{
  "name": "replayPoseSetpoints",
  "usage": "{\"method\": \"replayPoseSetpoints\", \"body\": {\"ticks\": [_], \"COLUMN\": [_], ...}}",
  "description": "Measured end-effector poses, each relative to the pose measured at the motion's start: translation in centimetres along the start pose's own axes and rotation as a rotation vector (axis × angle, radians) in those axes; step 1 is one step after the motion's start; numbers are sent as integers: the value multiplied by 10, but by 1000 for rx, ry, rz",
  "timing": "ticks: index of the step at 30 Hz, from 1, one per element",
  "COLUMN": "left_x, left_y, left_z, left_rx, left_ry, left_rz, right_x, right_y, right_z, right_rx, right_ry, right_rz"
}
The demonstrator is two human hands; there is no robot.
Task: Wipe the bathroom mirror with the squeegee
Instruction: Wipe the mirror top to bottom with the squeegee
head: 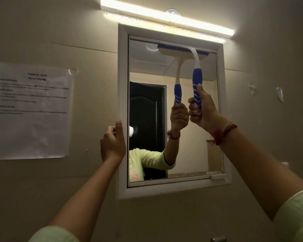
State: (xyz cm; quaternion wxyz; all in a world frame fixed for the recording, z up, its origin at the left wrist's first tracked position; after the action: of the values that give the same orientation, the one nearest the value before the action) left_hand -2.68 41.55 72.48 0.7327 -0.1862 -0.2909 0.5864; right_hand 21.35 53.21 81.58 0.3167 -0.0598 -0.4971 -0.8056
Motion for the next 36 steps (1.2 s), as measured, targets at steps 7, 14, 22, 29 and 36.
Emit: {"method": "replayPoseSetpoints", "body": {"ticks": [7,14,22,29,36], "left_x": [0,0,0,-1,0], "left_y": [-1,0,0,-2,-3], "left_z": [0,1,0,0,0], "left_rx": [0,-7,-7,-15,-26], "left_ry": [5,8,1,6,1], "left_rz": [2,7,14,41,61], "right_x": [-4,-12,-28,-31,-44], "right_y": [-5,-25,-52,-71,-102], "right_z": [-1,-3,-18,-31,-41], "right_rx": [30,90,131,191,240], "right_ry": [64,147,213,324,384], "right_rz": [47,67,97,140,147]}}
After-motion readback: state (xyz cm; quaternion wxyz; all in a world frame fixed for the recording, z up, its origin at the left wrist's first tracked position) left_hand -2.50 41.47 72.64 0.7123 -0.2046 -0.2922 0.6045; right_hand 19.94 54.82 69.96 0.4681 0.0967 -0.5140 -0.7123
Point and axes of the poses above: each hand's wrist, its own z-axis towards the middle knuckle, its own x-axis out of the palm, y = z × x, the point moved 5 cm from there along z, towards the middle knuckle, and after that the axes turned 10 degrees about -y, right-handed, at the moved point
